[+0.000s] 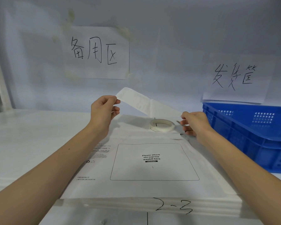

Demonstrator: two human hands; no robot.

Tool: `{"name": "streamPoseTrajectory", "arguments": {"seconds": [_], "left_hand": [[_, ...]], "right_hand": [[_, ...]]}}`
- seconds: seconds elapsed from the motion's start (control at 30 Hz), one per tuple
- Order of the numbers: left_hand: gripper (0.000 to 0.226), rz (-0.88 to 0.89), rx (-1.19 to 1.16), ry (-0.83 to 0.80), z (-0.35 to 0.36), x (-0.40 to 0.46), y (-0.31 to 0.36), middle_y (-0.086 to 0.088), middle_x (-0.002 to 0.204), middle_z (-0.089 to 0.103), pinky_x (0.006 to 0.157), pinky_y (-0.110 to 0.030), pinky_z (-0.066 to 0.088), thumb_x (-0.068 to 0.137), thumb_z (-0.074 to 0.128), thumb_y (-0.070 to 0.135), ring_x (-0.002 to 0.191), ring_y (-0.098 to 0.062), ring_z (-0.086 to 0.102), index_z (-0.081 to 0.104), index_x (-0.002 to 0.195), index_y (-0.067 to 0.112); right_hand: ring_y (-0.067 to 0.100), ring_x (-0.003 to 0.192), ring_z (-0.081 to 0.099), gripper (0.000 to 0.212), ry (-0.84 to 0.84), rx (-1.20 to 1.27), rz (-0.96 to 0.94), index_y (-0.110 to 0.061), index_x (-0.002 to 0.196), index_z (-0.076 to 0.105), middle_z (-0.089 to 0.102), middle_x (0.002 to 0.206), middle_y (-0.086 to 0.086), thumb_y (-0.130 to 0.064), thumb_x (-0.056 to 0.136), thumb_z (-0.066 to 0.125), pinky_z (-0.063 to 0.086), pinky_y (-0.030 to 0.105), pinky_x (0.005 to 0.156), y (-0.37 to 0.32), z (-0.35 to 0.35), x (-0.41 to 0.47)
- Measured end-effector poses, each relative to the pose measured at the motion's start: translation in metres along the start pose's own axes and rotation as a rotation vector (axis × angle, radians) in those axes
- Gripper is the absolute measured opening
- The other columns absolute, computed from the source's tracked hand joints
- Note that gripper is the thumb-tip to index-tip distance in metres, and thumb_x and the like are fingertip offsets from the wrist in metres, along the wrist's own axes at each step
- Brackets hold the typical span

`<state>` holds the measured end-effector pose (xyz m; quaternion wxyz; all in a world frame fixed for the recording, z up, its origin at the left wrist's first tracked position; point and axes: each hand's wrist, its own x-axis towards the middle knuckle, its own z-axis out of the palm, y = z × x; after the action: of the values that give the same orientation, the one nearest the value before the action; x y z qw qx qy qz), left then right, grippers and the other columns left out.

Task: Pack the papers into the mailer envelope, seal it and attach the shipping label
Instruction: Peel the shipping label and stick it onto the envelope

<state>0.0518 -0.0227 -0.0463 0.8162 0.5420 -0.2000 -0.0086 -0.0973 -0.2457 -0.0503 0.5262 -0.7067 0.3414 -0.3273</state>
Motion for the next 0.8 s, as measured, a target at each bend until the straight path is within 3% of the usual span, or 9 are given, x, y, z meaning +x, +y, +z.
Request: {"name": "streamPoseTrajectory", "arguments": {"seconds": [0.53,0.8], "left_hand": [[0.011,0.062,0.013,0.025,-0.001,0.001,0.002,-0.001,0.087,0.066,0.068,-0.021,0.055,0.096,0.057,0.011,0.061,-0.012,0.06,0.064,0.086,0.01],[0.011,0.127,-0.005,0.083,-0.003,0.002,0.002,-0.002,0.088,0.065,0.066,-0.021,0.055,0.097,0.055,0.011,0.06,-0.011,0.06,0.063,0.088,0.011]], "right_hand": [[0.022,0.046,0.049,0.013,-0.013,0.059,0.105,-0.003,0.075,0.057,0.059,0.067,0.011,-0.003,0.088,0.053,0.04,0.022,0.037,0.006,-0.003,0.007],[0.02,0.04,0.046,0.005,-0.04,0.056,0.119,0.002,0.088,0.058,0.058,0.065,0.013,-0.001,0.087,0.054,0.041,0.021,0.035,0.012,-0.003,0.014]]}}
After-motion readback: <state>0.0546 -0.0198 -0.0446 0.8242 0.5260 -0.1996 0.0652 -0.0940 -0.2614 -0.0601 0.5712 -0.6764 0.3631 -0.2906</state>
